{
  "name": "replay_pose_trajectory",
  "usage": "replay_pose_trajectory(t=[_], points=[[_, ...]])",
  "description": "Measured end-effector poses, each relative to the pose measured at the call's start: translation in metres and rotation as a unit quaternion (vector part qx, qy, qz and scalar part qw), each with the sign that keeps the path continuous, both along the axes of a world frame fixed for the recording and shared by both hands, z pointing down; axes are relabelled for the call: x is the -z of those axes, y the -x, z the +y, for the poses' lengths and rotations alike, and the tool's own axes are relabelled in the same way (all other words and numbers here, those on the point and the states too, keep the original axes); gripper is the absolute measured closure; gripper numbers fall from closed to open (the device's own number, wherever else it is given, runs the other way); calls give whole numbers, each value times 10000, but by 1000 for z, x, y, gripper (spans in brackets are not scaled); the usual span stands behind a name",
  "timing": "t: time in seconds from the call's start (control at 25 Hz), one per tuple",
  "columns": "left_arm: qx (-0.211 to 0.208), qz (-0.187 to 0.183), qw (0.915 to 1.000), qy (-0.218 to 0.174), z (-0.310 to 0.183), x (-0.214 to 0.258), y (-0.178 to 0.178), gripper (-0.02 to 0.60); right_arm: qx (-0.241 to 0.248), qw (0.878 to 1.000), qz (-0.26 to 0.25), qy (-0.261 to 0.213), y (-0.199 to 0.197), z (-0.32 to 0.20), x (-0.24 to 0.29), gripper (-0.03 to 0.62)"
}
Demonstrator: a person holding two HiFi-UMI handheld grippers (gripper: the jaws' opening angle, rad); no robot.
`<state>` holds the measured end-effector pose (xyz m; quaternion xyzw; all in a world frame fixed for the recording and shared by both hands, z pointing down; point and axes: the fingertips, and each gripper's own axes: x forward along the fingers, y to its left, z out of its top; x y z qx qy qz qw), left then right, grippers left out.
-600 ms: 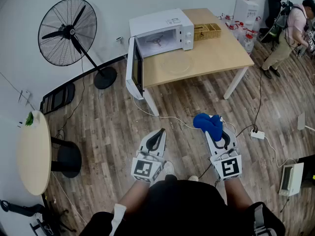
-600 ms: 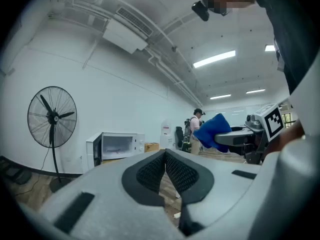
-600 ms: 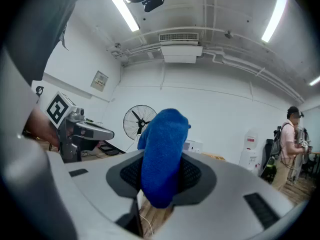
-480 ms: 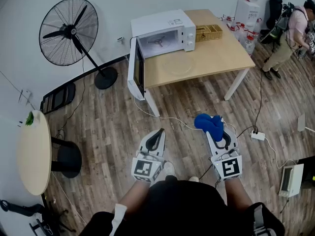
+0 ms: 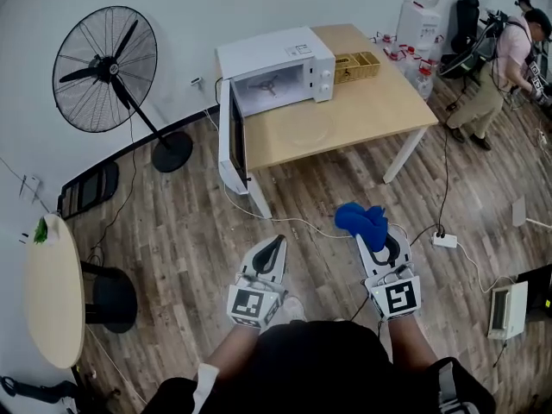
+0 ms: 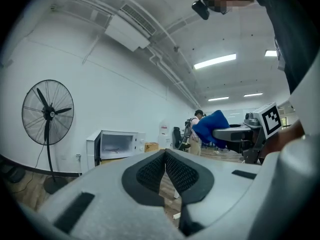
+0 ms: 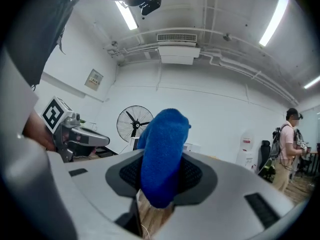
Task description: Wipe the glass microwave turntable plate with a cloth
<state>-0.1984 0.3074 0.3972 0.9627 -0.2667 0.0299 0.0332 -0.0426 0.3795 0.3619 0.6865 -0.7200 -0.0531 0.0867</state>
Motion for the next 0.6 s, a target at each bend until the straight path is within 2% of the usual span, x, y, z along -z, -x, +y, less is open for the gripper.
replay_pose_trajectory(t=[0.28, 0.6], points=[[-394, 62, 9992, -12, -23, 1, -13, 575, -331, 9994, -28, -83, -8, -15, 2, 457], [-566, 8, 9984, 22, -54, -5, -47, 575, -661, 9978, 69, -32, -57, -36, 5, 456]])
